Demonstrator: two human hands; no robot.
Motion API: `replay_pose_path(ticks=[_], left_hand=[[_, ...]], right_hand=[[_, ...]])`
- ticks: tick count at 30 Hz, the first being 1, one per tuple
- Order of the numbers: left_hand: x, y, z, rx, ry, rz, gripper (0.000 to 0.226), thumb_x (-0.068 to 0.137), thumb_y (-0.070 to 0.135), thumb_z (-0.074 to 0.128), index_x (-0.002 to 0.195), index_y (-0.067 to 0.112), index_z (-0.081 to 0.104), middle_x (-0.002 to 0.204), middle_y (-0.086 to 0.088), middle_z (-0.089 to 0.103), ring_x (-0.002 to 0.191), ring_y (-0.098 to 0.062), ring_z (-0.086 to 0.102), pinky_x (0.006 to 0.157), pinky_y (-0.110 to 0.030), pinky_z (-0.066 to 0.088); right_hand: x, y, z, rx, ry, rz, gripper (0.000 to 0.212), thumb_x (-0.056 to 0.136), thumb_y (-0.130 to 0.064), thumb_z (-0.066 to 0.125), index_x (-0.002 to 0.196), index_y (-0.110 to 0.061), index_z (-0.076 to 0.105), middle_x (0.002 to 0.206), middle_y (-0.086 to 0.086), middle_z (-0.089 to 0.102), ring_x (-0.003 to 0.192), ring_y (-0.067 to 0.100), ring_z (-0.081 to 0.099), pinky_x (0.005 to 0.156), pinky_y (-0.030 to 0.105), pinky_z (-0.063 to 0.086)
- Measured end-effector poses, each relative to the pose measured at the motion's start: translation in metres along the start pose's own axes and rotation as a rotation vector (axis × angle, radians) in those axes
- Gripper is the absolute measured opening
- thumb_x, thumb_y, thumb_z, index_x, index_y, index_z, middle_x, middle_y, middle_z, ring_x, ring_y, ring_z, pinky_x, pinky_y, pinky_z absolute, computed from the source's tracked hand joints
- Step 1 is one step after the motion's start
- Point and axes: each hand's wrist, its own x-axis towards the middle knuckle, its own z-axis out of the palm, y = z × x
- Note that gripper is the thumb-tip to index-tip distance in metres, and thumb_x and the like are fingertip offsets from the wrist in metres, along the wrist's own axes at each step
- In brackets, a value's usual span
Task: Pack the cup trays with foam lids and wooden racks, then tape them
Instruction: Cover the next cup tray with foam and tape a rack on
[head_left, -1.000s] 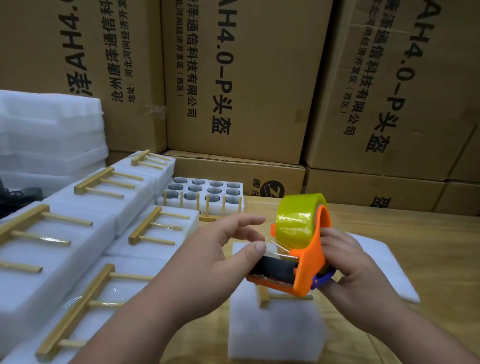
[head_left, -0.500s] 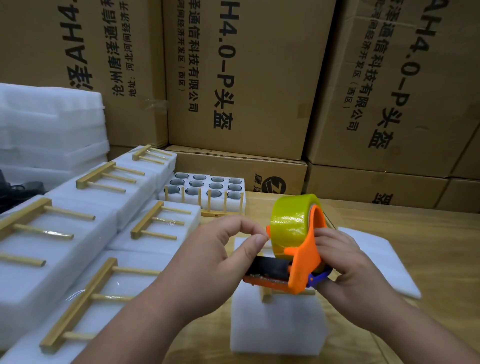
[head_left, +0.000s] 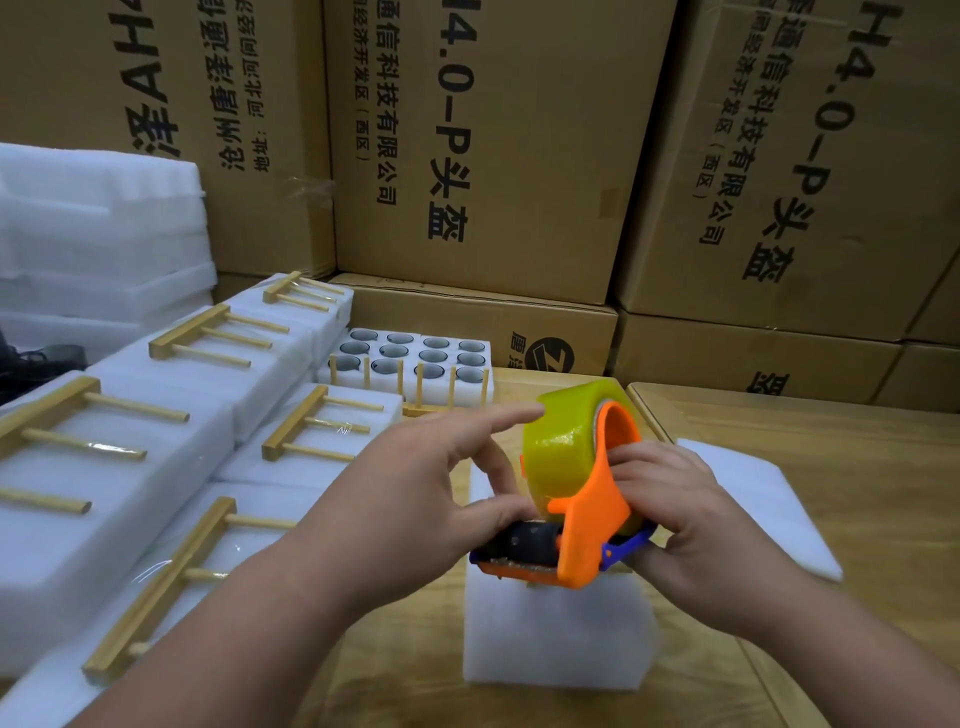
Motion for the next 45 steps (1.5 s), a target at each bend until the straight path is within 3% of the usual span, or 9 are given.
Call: replay_pose_path(ticks=[6,12,20,27,32,34,36,41,45], left_hand=[[0.008,0.0,0.0,0.103,0.099,0.168,0.007,0.086,0.038,0.075,0.088,0.033,0.079,0.087,0.02,0.071,0.09,-0.001,0.063,0.08,-0.028,0.052],[0.006,0.003,0.008,0.226,0.273,0.279,0.018,0.092,0.036,0.064,0.088,0.025,0.078,0.085,0.015,0.071,0.088,-0.011,0.065,0.079,-0.04,0.049],[0.004,0.005,0.006,0.285,0.412,0.382,0.008,0.093,0.023,0.074,0.091,0.019,0.08,0.081,0.005,0.069,0.079,-0.023,0.065,0.072,-0.045,0.046],[0.0,0.01,-0.016,0.297,0.532,0.368,0.009,0.091,0.024,0.076,0.086,0.017,0.08,0.079,0.005,0.071,0.078,-0.021,0.066,0.075,-0.046,0.048],[-0.003,0.011,-0.022,0.211,0.495,0.224,0.004,0.088,0.029,0.075,0.086,0.027,0.077,0.081,0.016,0.071,0.082,-0.005,0.064,0.08,-0.03,0.049],[-0.003,0.008,-0.019,0.095,0.502,0.067,0.007,0.087,0.032,0.075,0.081,0.035,0.074,0.078,0.023,0.07,0.085,0.004,0.064,0.078,-0.008,0.043],[-0.002,0.0,-0.014,-0.078,0.508,-0.145,0.016,0.086,0.032,0.081,0.073,0.039,0.073,0.073,0.025,0.071,0.08,0.011,0.064,0.072,-0.001,0.042],[-0.005,-0.022,0.012,-0.405,0.4,-0.471,0.007,0.084,0.042,0.081,0.077,0.041,0.077,0.073,0.012,0.074,0.067,0.0,0.065,0.064,-0.018,0.05],[-0.013,-0.025,0.032,-0.54,0.365,-0.547,0.017,0.076,0.059,0.077,0.081,0.044,0.076,0.077,0.009,0.075,0.068,-0.003,0.068,0.066,-0.025,0.053]], right_hand=[[0.008,0.004,-0.001,-0.005,-0.015,0.011,0.027,0.08,-0.032,0.077,0.106,-0.032,0.074,0.118,-0.028,0.064,0.127,-0.005,0.048,0.105,0.036,0.038],[0.012,0.01,-0.003,-0.013,-0.015,0.027,0.026,0.086,-0.044,0.075,0.108,-0.031,0.073,0.118,-0.021,0.067,0.126,0.004,0.053,0.106,0.037,0.039],[0.018,0.012,-0.009,0.116,0.016,0.028,0.046,0.09,-0.067,0.056,0.111,-0.029,0.073,0.119,-0.023,0.066,0.124,0.001,0.054,0.104,0.009,0.037],[0.012,0.033,-0.026,0.108,-0.033,0.087,0.016,0.09,-0.05,0.066,0.107,-0.051,0.065,0.125,-0.029,0.061,0.126,0.001,0.053,0.104,0.018,0.04],[0.002,0.05,-0.049,-0.027,-0.102,0.13,0.016,0.085,-0.043,0.072,0.101,-0.044,0.067,0.119,-0.029,0.063,0.121,0.0,0.054,0.103,0.043,0.043],[0.004,0.05,-0.058,-0.106,-0.134,0.104,0.019,0.087,-0.053,0.071,0.101,-0.04,0.068,0.113,-0.027,0.065,0.118,0.0,0.055,0.104,0.046,0.041],[0.01,0.047,-0.072,-0.126,-0.169,0.114,0.03,0.084,-0.065,0.068,0.099,-0.039,0.069,0.101,-0.024,0.068,0.107,0.003,0.058,0.1,0.043,0.043],[0.023,0.043,-0.118,-0.139,-0.415,0.232,0.047,0.066,-0.081,0.066,0.106,-0.056,0.063,0.103,-0.03,0.068,0.11,-0.012,0.056,0.095,0.021,0.042],[0.028,0.038,-0.134,-0.043,-0.445,0.251,0.035,0.071,-0.061,0.07,0.098,-0.04,0.067,0.083,-0.009,0.073,0.072,0.012,0.069,0.064,0.034,0.057]])
